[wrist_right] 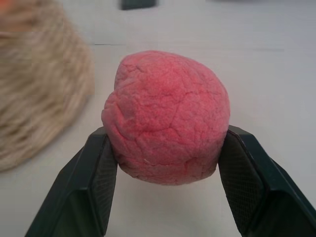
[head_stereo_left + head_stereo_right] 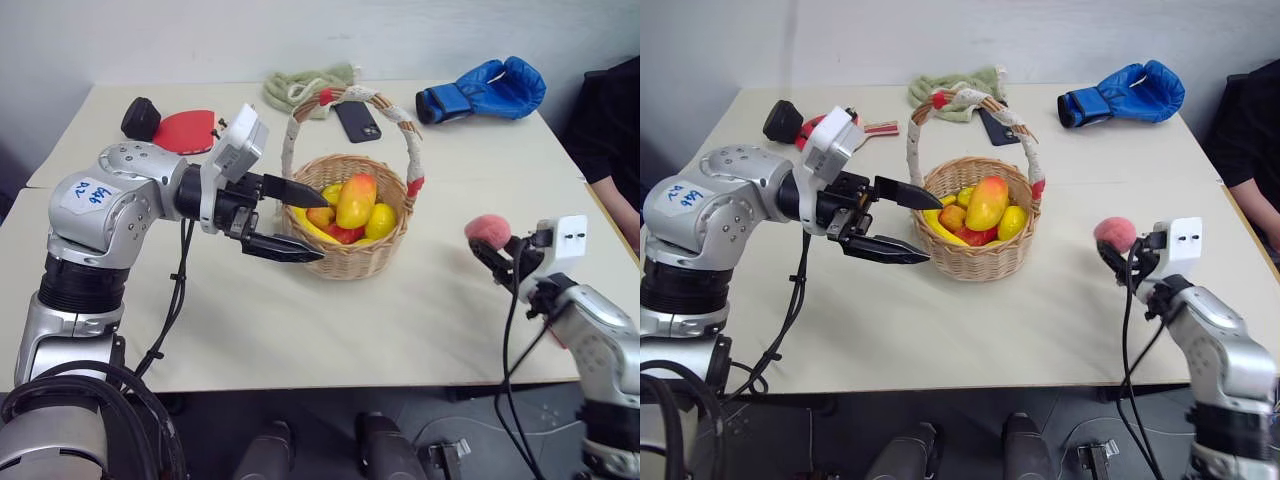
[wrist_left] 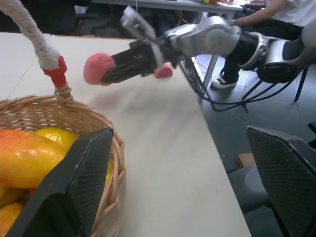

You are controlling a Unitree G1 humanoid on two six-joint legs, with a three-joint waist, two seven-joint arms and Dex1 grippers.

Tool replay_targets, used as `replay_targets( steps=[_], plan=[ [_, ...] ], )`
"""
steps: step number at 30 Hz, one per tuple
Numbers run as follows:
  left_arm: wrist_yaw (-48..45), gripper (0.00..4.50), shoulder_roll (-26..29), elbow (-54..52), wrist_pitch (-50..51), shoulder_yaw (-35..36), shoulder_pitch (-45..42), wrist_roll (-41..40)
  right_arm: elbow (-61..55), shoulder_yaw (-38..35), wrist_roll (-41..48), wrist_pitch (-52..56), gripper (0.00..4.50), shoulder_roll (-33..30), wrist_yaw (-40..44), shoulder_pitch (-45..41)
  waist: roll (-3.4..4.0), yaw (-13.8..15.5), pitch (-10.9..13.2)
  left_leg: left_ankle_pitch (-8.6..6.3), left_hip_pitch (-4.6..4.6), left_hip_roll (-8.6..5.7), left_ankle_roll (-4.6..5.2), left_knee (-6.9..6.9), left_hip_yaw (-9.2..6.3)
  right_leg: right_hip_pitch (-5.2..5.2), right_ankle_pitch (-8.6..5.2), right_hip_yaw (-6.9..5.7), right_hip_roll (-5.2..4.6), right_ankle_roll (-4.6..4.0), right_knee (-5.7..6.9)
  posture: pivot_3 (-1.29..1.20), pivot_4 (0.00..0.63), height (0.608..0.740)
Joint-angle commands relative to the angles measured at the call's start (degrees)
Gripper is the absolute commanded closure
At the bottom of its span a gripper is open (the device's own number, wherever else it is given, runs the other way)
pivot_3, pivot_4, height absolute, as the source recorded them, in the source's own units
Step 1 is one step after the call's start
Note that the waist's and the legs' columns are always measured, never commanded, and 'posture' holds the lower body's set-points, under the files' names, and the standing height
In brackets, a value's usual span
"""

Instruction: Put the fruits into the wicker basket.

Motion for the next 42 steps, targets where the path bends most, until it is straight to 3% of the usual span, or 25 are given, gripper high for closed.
replay_targets(
  steps=[1, 5, 8, 12, 14, 18, 23, 29, 33, 37, 42],
  plan=[
    [-1.1, 0.00, 2.0, 0.6, -1.0, 2.5, 0.1, 0.4, -14.2, 1.2, 12.3, 5.8, 1.97, -2.6, 0.9, -1.7, -0.01, -0.3, 0.0, -0.01, 0.02, 0.04, 0.00, 0.03, 0.00, 0.04, 0.00, -0.01, 0.03, 0.00, -0.01, 0.00, 0.150, 0.740],
    [-0.8, 0.00, 2.0, 1.9, -1.7, 2.5, -0.3, 1.2, -12.8, 11.9, 11.7, 9.4, 1.97, 2.2, -6.6, -15.9, -0.02, -0.5, 0.0, -0.11, 0.24, 0.03, 0.18, 0.08, -0.04, 0.28, 0.02, -0.06, -0.02, -0.04, -0.02, 0.00, 0.150, 0.740],
    [-0.6, 0.00, 1.3, 2.6, -2.4, 2.4, -0.8, 1.9, -4.7, 19.4, 6.9, 10.2, 1.97, 9.5, -10.9, -28.2, -0.02, -1.0, 0.0, -0.04, 0.23, 0.00, 0.06, 0.05, -0.04, 0.22, 0.05, -0.06, -0.05, -0.07, 0.01, 0.00, 0.150, 0.740],
    [-0.2, 0.00, 0.4, 2.8, -2.7, 2.5, -1.5, 2.1, 7.8, 25.7, -2.0, 8.4, 1.97, 14.9, -12.2, -36.9, -0.07, -0.9, 0.0, 0.05, -0.16, 0.02, -0.12, -0.01, -0.06, -0.32, 0.03, -0.27, -0.09, -0.11, 0.10, 0.00, 0.150, 0.740],
    [0.1, 0.00, 0.3, 2.8, -2.6, 2.7, -1.5, 2.1, 12.3, 26.4, -4.1, 7.7, 1.25, 17.0, -12.1, -38.9, -0.08, -1.2, 0.0, 0.04, -0.61, -0.09, -0.11, 0.16, 0.03, -0.83, 0.04, -0.39, -0.24, -0.11, 0.59, 0.00, 0.150, 0.740],
    [0.4, 0.00, 0.6, 1.7, -2.3, 3.2, -0.7, 1.8, 13.2, 27.1, -7.0, 7.9, 0.02, 17.9, -10.5, -39.4, -0.08, -1.4, 0.0, 0.05, -1.26, -0.21, -0.10, 0.30, 0.20, -1.69, 0.06, -1.09, -0.66, -0.12, 0.99, 0.00, 0.150, 0.740],
    [1.2, 0.00, 0.4, 0.6, -2.6, 3.7, 0.8, 1.5, -0.7, 20.3, 0.8, 13.6, 0.02, 15.3, -8.9, -33.2, -0.08, -1.3, 0.0, 0.07, -1.29, -0.25, -0.07, 0.32, 0.16, -1.69, 0.09, -1.46, -0.84, -0.18, 1.00, 0.00, 0.150, 0.740],
    [2.3, 0.00, -0.8, 0.6, -2.7, 3.6, 0.5, 1.6, -14.0, 4.9, 19.3, 18.9, 0.02, 11.2, -12.9, -21.6, -0.09, -1.0, 0.0, 0.13, -1.27, -0.33, 0.02, 0.51, 0.17, -1.58, 0.16, -1.48, -0.93, -0.28, 0.91, 0.00, 0.150, 0.740],
    [3.3, 0.00, -2.4, 1.7, -3.5, 3.0, -0.4, 2.6, -14.0, 1.6, 11.8, 17.4, 0.02, 8.6, -20.2, -15.6, -0.09, -0.8, 0.0, 0.16, -1.14, -0.36, 0.06, 0.54, 0.23, -1.47, 0.17, -1.44, -0.94, -0.29, 0.97, 0.00, 0.150, 0.740],
    [4.2, 0.00, -4.5, 3.0, -4.2, 2.9, -1.6, 2.8, -10.2, 5.8, 1.8, 12.8, 0.02, 9.2, -24.9, -18.4, -0.09, -1.2, 0.0, 0.21, -0.98, -0.38, 0.09, 0.50, 0.46, -1.47, 0.21, -1.29, -0.96, -0.30, 1.08, 0.00, 0.150, 0.740],
    [3.7, 0.00, -5.5, 4.0, -4.8, 2.7, -2.5, 3.2, -3.0, 9.7, -3.7, 8.7, 0.02, 12.0, -24.1, -23.5, -0.09, -1.4, 0.0, 0.24, -0.84, -0.29, 0.04, 0.20, 0.59, -1.53, 0.21, -1.19, -0.89, -0.30, 1.07, 0.00, 0.150, 0.740]
  ],
)
